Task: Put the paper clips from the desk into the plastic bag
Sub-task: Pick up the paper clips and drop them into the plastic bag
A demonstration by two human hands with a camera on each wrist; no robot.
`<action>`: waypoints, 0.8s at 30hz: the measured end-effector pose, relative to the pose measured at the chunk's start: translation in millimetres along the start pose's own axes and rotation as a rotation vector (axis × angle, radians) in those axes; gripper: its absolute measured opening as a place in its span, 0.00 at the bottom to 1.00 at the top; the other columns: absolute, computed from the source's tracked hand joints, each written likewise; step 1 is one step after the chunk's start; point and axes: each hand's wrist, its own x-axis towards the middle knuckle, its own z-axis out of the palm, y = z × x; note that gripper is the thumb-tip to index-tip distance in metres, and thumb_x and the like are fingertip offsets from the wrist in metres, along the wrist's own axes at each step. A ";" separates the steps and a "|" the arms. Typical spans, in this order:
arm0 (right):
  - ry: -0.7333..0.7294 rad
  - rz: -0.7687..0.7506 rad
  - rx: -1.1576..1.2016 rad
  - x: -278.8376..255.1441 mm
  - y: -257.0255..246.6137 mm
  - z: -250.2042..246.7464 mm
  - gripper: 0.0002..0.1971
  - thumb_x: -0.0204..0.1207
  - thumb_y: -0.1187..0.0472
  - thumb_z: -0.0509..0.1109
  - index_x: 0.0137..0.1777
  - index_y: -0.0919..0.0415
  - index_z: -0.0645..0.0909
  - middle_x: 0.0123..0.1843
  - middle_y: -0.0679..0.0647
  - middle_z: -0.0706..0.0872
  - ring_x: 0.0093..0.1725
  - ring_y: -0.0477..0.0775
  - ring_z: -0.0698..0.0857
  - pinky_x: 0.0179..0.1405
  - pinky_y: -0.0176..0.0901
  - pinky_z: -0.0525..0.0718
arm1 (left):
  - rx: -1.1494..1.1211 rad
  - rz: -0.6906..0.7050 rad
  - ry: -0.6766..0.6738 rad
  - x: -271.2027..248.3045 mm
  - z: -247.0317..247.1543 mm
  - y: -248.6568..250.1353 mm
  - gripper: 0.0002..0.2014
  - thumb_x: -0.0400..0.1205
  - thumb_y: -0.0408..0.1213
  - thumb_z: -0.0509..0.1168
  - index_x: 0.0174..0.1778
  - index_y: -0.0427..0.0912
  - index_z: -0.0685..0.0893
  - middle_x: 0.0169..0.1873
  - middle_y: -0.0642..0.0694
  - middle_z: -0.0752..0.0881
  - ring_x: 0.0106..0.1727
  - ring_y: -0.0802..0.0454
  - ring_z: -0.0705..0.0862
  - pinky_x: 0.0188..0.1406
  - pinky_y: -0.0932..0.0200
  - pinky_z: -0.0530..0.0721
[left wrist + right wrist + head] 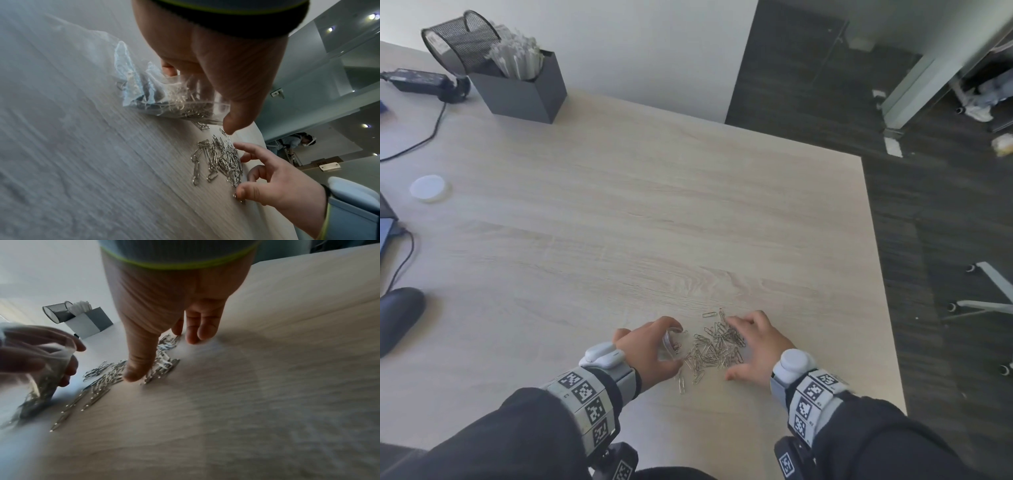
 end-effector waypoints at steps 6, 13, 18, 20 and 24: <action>0.081 0.027 0.056 15.2 -11.8 4.6 0.23 0.71 0.47 0.74 0.65 0.44 0.74 0.62 0.45 0.73 0.53 0.49 0.80 0.51 0.42 0.78 | -0.011 -0.023 -0.014 0.7 0.7 -2.3 0.27 0.66 0.65 0.62 0.63 0.69 0.70 0.52 0.67 0.83 0.53 0.58 0.84 0.62 0.58 0.63; 0.144 0.077 0.134 24.4 -8.7 4.2 0.06 0.71 0.60 0.69 0.44 0.45 0.81 0.45 0.43 0.80 0.44 0.48 0.80 0.44 0.40 0.75 | 0.006 -0.030 0.002 1.7 1.4 -3.7 0.25 0.70 0.61 0.67 0.64 0.67 0.72 0.54 0.65 0.84 0.55 0.58 0.84 0.61 0.59 0.61; 0.218 0.247 0.382 17.5 -0.9 1.5 0.06 0.69 0.59 0.74 0.37 0.45 0.84 0.38 0.43 0.87 0.37 0.45 0.84 0.35 0.33 0.78 | -0.005 -0.044 -0.020 4.5 2.7 -5.1 0.26 0.68 0.62 0.63 0.63 0.69 0.71 0.52 0.65 0.84 0.55 0.59 0.84 0.60 0.59 0.62; 0.233 0.260 0.460 15.1 -2.5 -1.8 0.07 0.69 0.59 0.74 0.35 0.44 0.83 0.35 0.44 0.87 0.30 0.43 0.81 0.34 0.37 0.82 | -0.006 -0.058 -0.028 6.9 6.3 -8.0 0.27 0.66 0.65 0.61 0.62 0.72 0.69 0.51 0.67 0.84 0.55 0.57 0.84 0.61 0.57 0.65; 0.224 0.182 0.523 10.3 -22.8 -9.3 0.09 0.69 0.60 0.74 0.33 0.44 0.83 0.33 0.44 0.86 0.27 0.41 0.80 0.34 0.40 0.84 | 0.006 -0.050 -0.019 8.0 7.5 -5.9 0.25 0.69 0.61 0.65 0.63 0.70 0.69 0.51 0.65 0.85 0.55 0.57 0.84 0.60 0.58 0.63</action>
